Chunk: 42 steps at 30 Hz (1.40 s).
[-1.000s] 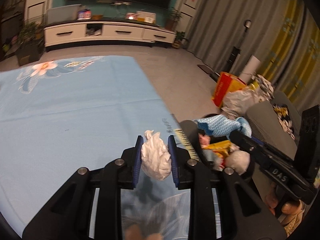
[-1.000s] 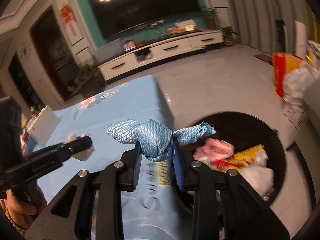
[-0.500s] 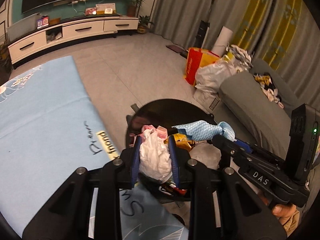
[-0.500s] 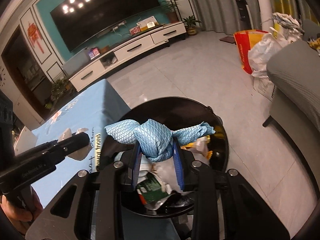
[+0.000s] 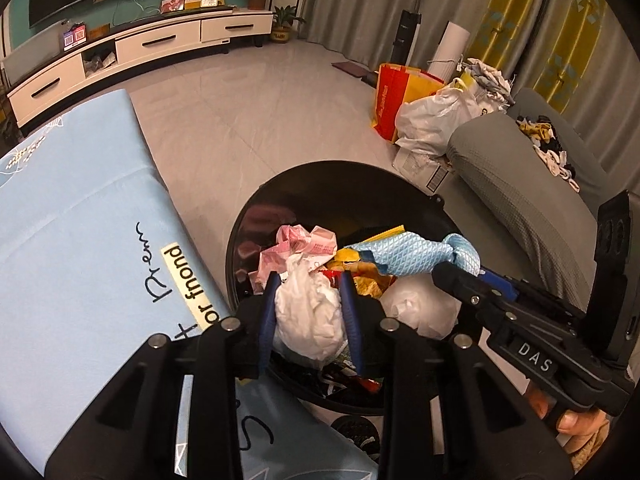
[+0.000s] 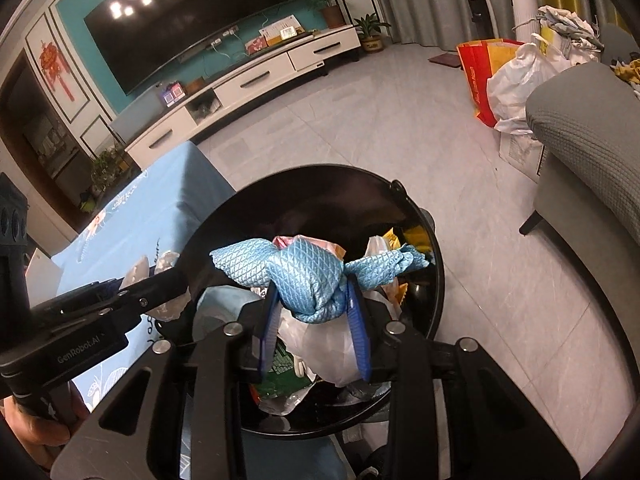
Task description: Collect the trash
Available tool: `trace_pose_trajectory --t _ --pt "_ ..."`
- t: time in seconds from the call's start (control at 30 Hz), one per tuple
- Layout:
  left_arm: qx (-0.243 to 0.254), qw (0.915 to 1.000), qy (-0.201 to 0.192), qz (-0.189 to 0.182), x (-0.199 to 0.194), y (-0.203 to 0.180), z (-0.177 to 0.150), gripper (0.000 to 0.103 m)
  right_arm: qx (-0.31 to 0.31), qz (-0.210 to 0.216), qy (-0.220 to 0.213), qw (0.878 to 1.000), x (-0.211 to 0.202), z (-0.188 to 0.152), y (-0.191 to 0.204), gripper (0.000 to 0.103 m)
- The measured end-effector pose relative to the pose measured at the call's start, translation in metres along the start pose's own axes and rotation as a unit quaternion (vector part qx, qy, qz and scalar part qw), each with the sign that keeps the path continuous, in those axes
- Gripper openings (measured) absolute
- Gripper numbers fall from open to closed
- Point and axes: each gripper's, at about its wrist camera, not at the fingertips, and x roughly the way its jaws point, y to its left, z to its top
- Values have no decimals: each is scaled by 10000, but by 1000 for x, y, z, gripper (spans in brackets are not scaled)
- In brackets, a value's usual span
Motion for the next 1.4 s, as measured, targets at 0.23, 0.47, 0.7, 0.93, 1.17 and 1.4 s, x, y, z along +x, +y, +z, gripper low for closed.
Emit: trace_pose_trajectory --t 0.23,0.47,0.7,0.93,1.17,1.4 --pt "-7 10000 32 5 3 0 -1 64 31 -71 46 10000 2 2 -1 49" --pt "-153 9997 -177 -5 -13 7 2 79 141 -40 27 9999 -3 3 -3 56" --pt "-211 9991 -313 205 -45 11 -1 99 180 -94 79 9998 -27 2 4 78" --pt "-155 9968 -181 760 -108 10 -13 100 -81 -346 207 9992 -82 -2 26 100" --pt "-400 9927 -346 1084 -197 1 -30 100 -523 -426 10 9977 -149 -13 59 100" --pt "-453 9864 -519 1494 -258 -16 -43 100 -911 -388 -378 9944 -207 -22 88 100"
